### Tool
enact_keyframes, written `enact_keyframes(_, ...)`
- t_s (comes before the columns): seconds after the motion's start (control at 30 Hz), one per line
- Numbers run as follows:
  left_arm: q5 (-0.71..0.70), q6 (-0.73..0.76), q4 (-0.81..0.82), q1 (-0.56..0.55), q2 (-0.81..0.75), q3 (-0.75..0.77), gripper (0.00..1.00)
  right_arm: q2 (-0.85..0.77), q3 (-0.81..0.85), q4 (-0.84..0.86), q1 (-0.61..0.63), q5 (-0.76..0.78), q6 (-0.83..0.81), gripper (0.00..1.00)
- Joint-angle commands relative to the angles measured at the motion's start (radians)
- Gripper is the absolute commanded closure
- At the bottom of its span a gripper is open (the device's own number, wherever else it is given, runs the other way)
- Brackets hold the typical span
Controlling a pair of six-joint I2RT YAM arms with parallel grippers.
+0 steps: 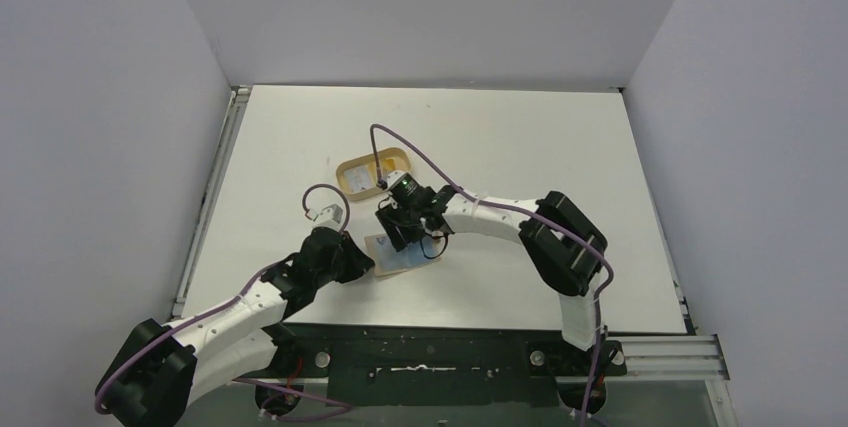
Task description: Take the credit cards out of the card holder
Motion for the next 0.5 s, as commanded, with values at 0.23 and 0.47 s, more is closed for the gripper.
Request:
enact_keyframes(0.23,0.013,-0.004,0.046,0.011,-0.007,0.012,1.00,-0.122,-0.046,-0.147,-0.128,0.174,-0.135,0.35)
enact_keyframes(0.47,0.010,0.000,0.042,0.013,0.009,0.014,1.00,-0.236,0.026,-0.244,-0.168,0.294,-0.202,0.33)
